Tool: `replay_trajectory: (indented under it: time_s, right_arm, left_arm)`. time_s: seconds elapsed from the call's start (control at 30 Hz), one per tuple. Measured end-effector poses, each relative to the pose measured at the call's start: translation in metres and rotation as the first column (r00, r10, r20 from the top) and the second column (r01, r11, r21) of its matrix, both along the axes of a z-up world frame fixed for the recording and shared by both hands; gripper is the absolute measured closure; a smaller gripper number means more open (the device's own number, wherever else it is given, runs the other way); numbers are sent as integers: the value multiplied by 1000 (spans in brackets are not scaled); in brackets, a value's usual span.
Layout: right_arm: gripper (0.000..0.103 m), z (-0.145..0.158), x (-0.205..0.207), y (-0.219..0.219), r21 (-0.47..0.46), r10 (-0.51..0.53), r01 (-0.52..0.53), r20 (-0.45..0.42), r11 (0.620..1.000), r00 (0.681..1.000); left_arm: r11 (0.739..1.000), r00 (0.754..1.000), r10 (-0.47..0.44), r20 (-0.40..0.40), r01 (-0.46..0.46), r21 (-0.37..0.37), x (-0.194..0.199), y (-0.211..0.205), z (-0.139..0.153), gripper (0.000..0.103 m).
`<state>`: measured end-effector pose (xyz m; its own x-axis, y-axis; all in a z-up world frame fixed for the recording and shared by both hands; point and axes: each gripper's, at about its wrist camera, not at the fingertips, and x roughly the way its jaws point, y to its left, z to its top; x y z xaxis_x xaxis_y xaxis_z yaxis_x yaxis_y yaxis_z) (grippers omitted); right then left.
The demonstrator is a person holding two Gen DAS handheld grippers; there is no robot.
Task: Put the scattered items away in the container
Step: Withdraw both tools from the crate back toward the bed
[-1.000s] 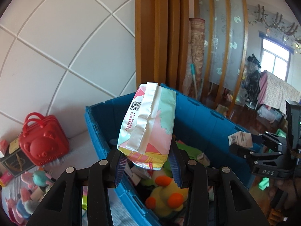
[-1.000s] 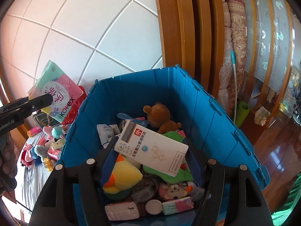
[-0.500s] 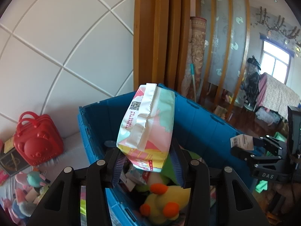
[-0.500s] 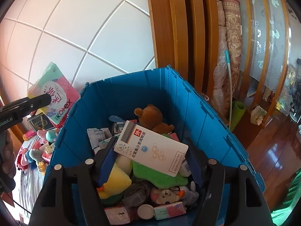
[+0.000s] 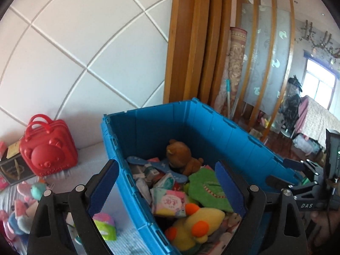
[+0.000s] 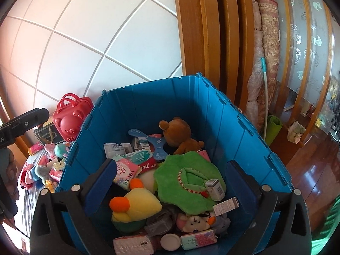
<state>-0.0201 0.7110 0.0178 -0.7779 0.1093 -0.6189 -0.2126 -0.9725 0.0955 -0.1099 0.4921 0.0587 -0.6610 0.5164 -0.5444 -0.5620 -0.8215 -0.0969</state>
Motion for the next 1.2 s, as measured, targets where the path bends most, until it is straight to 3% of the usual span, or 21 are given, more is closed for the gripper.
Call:
replay_trajectory:
  time_s: [0.3,0.57,0.83,1.2]
  right_arm:
    - [0,3,-20,-51,4,123,-123,-21,992,992]
    - [0,1,-42,-107,24,251,-251,9,968,968]
    - [0,-2,-65,-182,37,356,-356,19,934,934]
    - [0,-11,-79,-327,31,489,-490,45,871,871]
  left_arm:
    - [992,992,130,6,-130,-4,13,-71,-5,10]
    - [964,962,266,53,-266,-9,19,-144,-33,10]
    - [917,913,399,81,-399,-19,23,-235,-52,10]
    - [829,821,559,113,-557,-54,33,-406,-71,10]
